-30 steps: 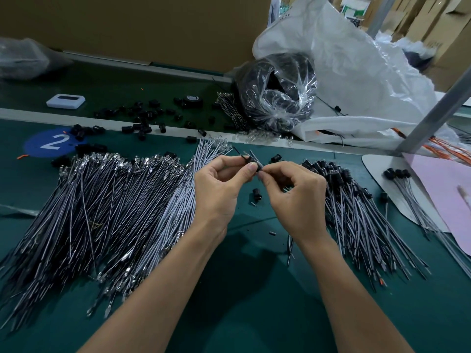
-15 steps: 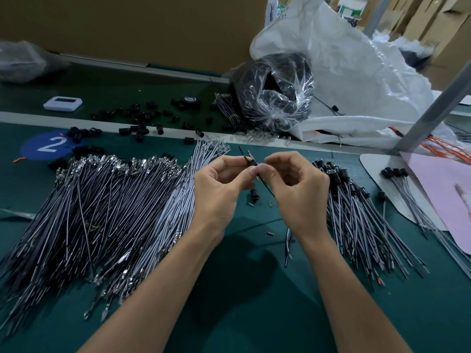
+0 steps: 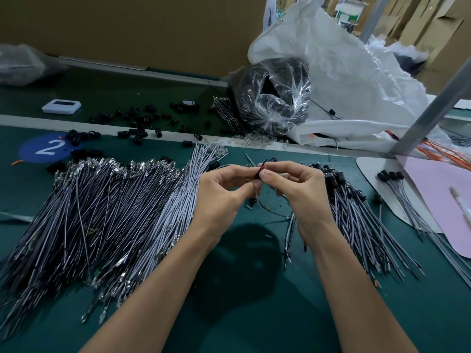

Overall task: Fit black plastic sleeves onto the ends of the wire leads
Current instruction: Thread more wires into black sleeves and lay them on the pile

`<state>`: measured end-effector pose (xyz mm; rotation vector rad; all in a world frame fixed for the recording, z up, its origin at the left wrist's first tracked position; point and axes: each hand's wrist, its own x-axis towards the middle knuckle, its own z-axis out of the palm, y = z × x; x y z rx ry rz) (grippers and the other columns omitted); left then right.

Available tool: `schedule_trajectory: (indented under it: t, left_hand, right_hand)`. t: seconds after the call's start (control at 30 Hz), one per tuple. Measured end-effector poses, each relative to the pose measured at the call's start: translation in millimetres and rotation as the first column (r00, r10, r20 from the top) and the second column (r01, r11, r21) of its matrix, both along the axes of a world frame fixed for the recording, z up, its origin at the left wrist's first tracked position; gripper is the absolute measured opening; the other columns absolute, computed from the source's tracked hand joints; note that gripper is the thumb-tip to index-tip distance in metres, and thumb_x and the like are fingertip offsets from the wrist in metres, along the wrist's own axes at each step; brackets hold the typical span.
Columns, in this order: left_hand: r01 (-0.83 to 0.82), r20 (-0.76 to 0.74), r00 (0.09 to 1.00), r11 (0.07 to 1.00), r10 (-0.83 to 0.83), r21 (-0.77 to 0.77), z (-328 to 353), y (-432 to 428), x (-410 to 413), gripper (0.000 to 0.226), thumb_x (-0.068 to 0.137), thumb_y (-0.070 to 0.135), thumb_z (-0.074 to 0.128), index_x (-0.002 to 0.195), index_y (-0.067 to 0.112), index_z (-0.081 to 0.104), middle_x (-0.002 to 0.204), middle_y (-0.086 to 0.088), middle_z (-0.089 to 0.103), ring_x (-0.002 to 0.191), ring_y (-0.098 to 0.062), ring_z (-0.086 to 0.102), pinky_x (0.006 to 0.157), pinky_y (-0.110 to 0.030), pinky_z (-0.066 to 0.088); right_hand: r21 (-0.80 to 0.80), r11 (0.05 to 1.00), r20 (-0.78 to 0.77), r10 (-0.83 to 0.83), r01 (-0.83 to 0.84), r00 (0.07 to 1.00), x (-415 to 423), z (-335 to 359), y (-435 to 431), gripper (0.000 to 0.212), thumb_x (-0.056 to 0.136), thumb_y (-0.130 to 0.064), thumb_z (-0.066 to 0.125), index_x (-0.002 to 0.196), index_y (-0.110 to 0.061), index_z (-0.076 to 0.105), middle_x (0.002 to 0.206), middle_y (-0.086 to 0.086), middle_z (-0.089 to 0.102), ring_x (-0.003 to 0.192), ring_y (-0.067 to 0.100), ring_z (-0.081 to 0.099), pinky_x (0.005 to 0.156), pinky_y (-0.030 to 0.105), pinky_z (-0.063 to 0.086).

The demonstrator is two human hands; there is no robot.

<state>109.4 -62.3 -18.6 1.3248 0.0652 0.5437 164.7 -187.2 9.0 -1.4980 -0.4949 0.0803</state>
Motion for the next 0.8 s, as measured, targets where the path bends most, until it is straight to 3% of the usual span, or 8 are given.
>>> schedule_trajectory:
  t: [0.27,0.43,0.63,0.8]
  left_hand:
    - [0.014,-0.03,0.999,0.999,-0.013,0.04,-2.0,-0.2,1.4,0.023,0.078,-0.001,0.076,0.086,0.02,0.075,0.086,-0.004,0.077,0.082,-0.017,0.073,0.08,-0.031,0.059]
    - [0.078,-0.031,0.996,0.997,-0.079,-0.003,0.3,-4.8,0.4,0.023,0.08,-0.003,0.073,0.087,0.018,0.073,0.078,0.002,0.076,0.071,-0.011,0.071,0.071,-0.022,0.058]
    - [0.147,-0.027,0.989,0.989,-0.147,-0.026,1.2,-6.7,-1.3,0.018,0.085,-0.002,0.069,0.095,0.012,0.074,0.083,-0.002,0.076,0.075,-0.013,0.07,0.068,-0.023,0.057]
    - [0.099,-0.056,0.993,0.995,-0.1,-0.027,1.7,-3.3,1.4,0.006,0.085,0.01,0.072,0.084,0.012,0.077,0.075,-0.002,0.074,0.07,-0.011,0.067,0.066,-0.025,0.056]
  right_hand:
    - [-0.002,0.999,-0.046,-0.038,0.037,0.998,1.6,-1.7,-0.6,0.017,0.078,0.003,0.073,0.073,-0.014,0.072,0.064,-0.004,0.07,0.058,0.005,0.06,0.057,0.013,0.043]
    - [0.145,0.982,-0.074,-0.111,0.121,0.991,2.9,1.7,-2.0,0.014,0.078,0.004,0.072,0.075,-0.009,0.072,0.065,-0.002,0.071,0.059,0.006,0.063,0.057,0.014,0.049]
    - [0.096,0.99,-0.006,-0.105,0.105,0.994,-0.1,-2.2,3.0,0.014,0.083,-0.001,0.071,0.076,-0.013,0.074,0.072,0.002,0.071,0.066,0.014,0.066,0.065,0.025,0.055]
    - [0.06,0.994,0.006,-0.088,0.087,0.996,-1.6,-6.1,6.4,0.011,0.083,-0.005,0.072,0.077,-0.014,0.074,0.07,0.001,0.071,0.067,0.014,0.065,0.069,0.027,0.053]
